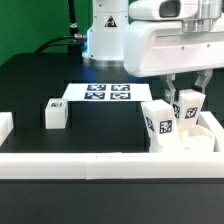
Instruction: Assemble stool
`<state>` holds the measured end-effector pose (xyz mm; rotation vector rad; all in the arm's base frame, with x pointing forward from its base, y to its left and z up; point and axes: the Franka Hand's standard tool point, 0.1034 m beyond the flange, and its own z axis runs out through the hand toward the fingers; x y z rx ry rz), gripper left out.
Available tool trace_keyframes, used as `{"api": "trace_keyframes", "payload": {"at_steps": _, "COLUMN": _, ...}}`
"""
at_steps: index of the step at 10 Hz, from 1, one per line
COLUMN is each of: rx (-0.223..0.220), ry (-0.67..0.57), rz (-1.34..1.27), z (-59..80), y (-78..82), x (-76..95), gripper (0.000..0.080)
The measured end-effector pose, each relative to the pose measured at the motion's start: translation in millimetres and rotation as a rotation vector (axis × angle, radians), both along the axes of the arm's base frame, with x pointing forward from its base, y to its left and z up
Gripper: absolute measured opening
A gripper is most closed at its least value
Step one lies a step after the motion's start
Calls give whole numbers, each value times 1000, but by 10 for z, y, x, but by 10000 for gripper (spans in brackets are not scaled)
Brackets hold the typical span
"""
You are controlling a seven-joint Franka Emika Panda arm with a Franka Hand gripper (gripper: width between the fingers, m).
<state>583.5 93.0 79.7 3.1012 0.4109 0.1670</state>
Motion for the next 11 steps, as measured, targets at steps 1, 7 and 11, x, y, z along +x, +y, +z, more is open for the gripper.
{"api": "trace_keyframes", "payload": {"at_steps": 1, "rx": 21, "ry": -8, "rz": -178, "z": -2, "y": 16, "x": 1, "gripper": 335}}
{"api": "trace_keyframes", "payload": {"at_steps": 7, "rx": 127, "ry": -10, "rz": -875, "z": -2, "y": 103, "x": 11, "gripper": 337}}
{"api": "trace_keyframes", "payload": {"at_steps": 11, "rx": 250, "ry": -4, "rz": -1389, "z": -1, "y": 91, "x": 26, "gripper": 337}}
